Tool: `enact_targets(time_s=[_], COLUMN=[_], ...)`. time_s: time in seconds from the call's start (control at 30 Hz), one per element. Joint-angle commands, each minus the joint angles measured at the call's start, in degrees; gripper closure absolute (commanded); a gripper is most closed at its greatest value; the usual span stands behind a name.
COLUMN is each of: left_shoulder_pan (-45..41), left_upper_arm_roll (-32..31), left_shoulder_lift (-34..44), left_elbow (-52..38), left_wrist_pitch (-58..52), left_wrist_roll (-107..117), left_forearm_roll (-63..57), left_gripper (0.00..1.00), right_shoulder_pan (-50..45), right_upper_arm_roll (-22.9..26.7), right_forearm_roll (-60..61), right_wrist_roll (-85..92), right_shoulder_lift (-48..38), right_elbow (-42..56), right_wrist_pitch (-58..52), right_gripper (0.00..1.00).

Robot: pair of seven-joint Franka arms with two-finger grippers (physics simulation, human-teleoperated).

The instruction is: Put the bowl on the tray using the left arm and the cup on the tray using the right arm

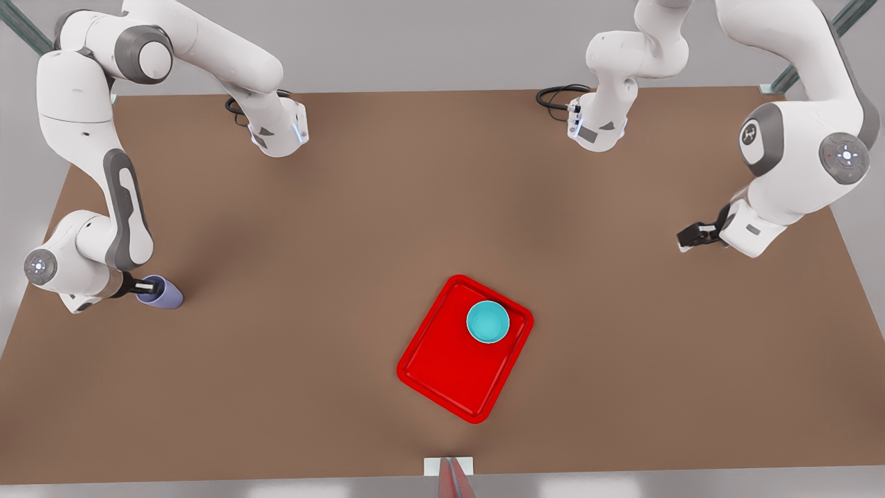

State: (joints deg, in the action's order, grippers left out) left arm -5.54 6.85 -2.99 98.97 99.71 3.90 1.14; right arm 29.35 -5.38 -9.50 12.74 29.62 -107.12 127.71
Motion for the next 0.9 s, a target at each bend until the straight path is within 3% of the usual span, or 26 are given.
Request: enact_targets(time_s=[0.0, 0.4, 0.57, 0.7, 0.87], left_shoulder_pan=[0.09, 0.18, 0.18, 0.35, 0.44], left_upper_arm_roll=[0.01, -0.34, -0.61, -0.78, -1.22], left_shoulder_lift=[0.00, 0.00, 0.00, 0.00, 0.00], left_elbow=[0.09, 0.00, 0.00, 0.00, 0.00], left_wrist_pitch=[-0.04, -0.92, -0.92, -0.92, -0.92], left_wrist_roll=[-0.04, -0.04, -0.04, 0.05, 0.05], left_forearm_roll=[-0.88, -0.88, -0.88, -0.88, -0.88], left_gripper=[0.00, 0.00, 0.00, 0.00, 0.00], right_shoulder_pan=[0.00, -1.14, -0.79, -1.22, -17.13], right_upper_arm_roll=[0.01, -0.69, -13.08, -26.26, -27.23], right_forearm_roll=[0.09, 0.00, 0.00, -0.26, -0.70], right_wrist_roll=[0.00, 0.53, 0.09, -1.58, -23.62], right_shoulder_lift=[0.00, -0.70, -2.11, -3.25, -2.73], right_elbow=[-0.02, 1.56, 15.97, 20.46, 22.48], right_wrist_pitch=[-0.01, -2.11, -21.89, -25.58, -25.06], right_gripper=[0.79, 0.79, 0.79, 0.79, 0.79])
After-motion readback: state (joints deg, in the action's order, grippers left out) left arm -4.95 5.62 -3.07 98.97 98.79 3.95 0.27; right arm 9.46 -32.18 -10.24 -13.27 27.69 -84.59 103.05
